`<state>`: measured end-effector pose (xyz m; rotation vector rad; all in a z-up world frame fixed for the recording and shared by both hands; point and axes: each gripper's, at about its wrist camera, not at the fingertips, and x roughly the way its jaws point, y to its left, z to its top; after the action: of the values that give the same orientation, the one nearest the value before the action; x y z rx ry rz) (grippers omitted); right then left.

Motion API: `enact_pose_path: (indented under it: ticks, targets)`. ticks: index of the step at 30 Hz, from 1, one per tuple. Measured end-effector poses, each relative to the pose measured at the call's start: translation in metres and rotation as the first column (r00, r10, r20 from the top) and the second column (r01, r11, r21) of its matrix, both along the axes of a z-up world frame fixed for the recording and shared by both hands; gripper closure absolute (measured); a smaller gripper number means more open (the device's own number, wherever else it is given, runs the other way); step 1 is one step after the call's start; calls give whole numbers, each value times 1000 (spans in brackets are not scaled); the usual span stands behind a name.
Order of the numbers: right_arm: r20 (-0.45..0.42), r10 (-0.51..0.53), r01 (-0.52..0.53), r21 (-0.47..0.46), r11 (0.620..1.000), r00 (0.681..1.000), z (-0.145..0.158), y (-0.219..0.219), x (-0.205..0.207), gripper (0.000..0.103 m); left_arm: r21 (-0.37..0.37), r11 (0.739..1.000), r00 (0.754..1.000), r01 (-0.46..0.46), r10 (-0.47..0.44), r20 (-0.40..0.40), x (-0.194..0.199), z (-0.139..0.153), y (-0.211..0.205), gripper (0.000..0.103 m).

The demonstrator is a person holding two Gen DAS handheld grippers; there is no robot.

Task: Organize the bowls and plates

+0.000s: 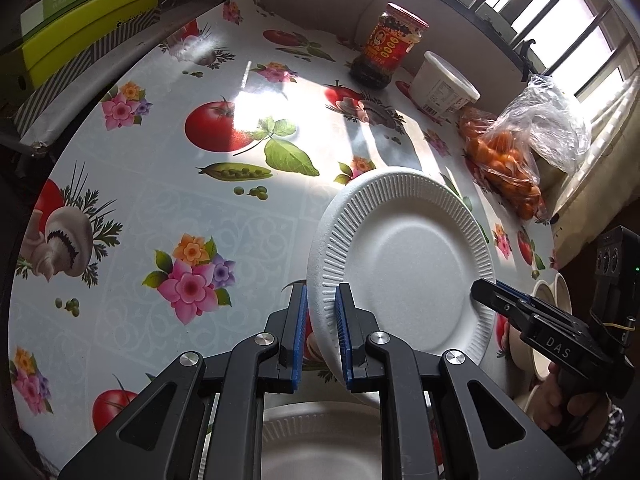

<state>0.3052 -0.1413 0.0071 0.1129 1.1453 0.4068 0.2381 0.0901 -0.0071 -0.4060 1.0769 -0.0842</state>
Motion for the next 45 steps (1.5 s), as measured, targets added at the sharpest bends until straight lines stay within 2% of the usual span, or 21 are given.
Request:
enact_pose_path:
  ticks: [25,45]
  targets:
    - [41,65,-66,33,997,997,21,25,-66,78,-16,999,997,-44,45,62,-74,19,26,88]
    - [59,120,-123,39,992,991,23,46,-123,78,-31,996,994,-83,85,65,-128,12,47,88]
